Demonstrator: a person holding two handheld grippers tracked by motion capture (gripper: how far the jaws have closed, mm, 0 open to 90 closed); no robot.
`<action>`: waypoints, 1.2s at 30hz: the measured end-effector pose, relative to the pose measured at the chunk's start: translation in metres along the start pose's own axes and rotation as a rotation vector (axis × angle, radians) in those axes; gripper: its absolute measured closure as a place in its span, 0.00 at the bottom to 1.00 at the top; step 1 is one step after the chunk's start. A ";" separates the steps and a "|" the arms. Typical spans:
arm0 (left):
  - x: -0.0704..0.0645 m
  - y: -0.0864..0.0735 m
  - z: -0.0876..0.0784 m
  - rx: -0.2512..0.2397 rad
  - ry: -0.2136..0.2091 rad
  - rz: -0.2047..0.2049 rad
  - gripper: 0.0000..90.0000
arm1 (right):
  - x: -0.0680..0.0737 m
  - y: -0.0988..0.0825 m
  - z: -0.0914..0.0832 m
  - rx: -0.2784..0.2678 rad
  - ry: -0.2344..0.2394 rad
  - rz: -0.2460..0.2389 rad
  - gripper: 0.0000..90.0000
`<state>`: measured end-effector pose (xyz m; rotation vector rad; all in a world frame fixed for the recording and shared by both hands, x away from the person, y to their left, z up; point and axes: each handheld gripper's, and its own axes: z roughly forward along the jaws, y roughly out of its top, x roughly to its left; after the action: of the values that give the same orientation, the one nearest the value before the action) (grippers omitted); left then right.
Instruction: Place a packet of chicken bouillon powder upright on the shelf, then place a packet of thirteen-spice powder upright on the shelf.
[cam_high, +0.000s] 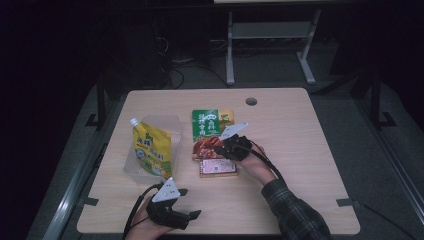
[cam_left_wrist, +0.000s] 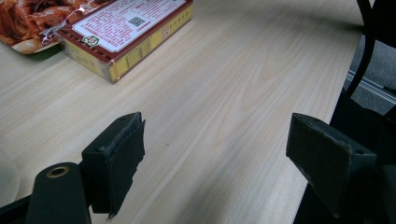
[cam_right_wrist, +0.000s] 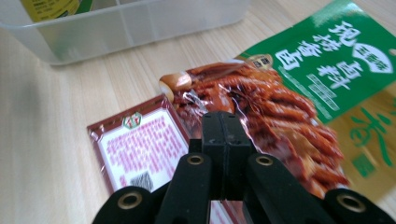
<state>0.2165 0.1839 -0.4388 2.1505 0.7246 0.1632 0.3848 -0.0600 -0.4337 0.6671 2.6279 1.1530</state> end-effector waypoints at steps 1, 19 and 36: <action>0.000 0.000 0.000 0.000 -0.001 -0.006 0.21 | 0.000 0.001 0.004 0.003 -0.003 0.001 1.00; 0.001 -0.001 -0.002 0.001 0.004 0.006 0.21 | 0.016 0.012 0.034 0.098 0.107 -0.094 1.00; 0.007 0.022 0.035 0.039 0.056 0.079 0.20 | 0.021 -0.009 -0.008 0.054 0.113 -0.021 0.94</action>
<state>0.2447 0.1535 -0.4454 2.2208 0.6800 0.2542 0.3603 -0.0601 -0.4344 0.6001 2.7616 1.1497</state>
